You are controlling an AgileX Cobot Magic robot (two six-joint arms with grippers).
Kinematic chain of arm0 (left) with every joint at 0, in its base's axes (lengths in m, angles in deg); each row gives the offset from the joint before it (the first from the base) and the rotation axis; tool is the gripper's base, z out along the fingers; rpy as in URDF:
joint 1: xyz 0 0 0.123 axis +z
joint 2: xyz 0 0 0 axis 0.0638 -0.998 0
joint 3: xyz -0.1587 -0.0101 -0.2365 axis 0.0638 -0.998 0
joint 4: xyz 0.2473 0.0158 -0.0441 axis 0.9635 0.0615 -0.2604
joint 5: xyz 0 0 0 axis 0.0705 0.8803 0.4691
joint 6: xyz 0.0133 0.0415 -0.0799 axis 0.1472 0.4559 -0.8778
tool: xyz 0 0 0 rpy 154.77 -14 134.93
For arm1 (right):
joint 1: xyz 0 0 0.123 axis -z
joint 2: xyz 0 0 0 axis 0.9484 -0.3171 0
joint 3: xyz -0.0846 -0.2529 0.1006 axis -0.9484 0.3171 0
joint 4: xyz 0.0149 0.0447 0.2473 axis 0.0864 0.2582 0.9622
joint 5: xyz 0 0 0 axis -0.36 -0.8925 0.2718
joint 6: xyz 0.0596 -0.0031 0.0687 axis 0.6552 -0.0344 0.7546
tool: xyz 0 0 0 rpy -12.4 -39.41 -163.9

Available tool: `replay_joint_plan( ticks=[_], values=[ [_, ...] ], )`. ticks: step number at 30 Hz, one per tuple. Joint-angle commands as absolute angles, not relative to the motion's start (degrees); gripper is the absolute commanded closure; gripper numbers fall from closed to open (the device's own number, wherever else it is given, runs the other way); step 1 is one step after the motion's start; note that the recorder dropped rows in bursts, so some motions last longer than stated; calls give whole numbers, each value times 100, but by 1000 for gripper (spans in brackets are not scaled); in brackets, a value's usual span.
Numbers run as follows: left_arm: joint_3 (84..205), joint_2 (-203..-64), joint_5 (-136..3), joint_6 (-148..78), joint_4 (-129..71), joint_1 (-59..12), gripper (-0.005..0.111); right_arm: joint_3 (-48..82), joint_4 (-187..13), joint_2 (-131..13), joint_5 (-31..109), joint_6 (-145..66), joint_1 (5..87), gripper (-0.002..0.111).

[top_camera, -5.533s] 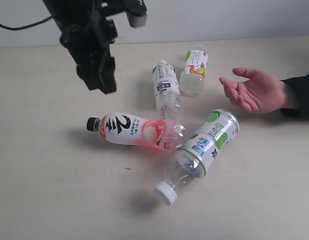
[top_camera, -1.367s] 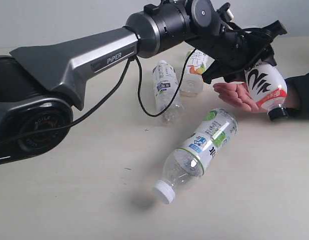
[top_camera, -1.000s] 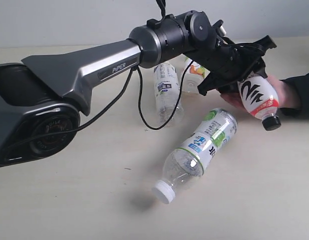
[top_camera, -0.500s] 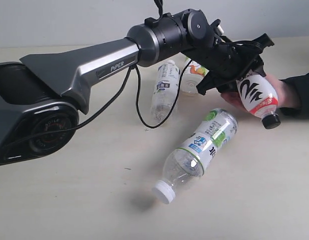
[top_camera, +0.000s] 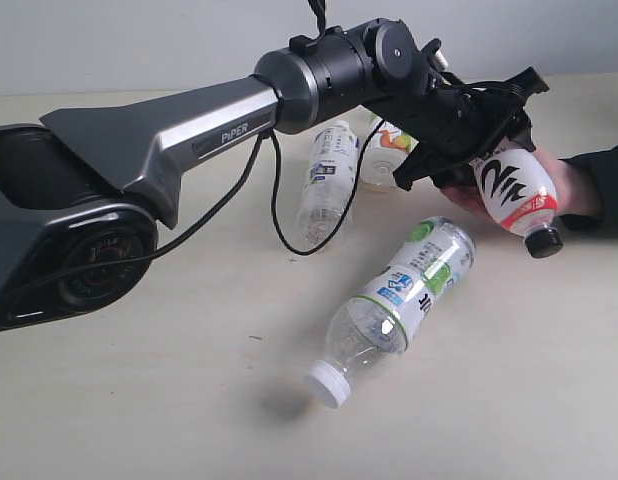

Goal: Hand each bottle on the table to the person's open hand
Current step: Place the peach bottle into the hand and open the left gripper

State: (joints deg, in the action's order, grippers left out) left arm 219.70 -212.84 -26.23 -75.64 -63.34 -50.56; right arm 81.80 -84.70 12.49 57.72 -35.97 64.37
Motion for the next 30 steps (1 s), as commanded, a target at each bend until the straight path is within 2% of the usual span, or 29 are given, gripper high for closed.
replay_joint_plan(
  ticks=[1,4,9,11,30],
  values=[
    [22025,-21248,-2668,-7530,-6352,-5050,46,8209,-8457,1288,5726,-3601,6450,108],
    [22025,-21248,-2668,-7530,-6352,-5050,45,8209,-8457,1288,5726,-3601,6450,108],
    [22025,-21248,-2668,-7530,-6358,-5050,19,8209,-8457,1288,5726,-3601,6450,108],
    [22025,-21248,-2643,-7530,-6358,-5050,15,8209,-8457,1288,5726,-3601,6450,108],
    [22025,-20968,-2142,-7269,-6262,-4988,15,8209,-8457,1288,5726,-3601,6450,108]
  ],
)
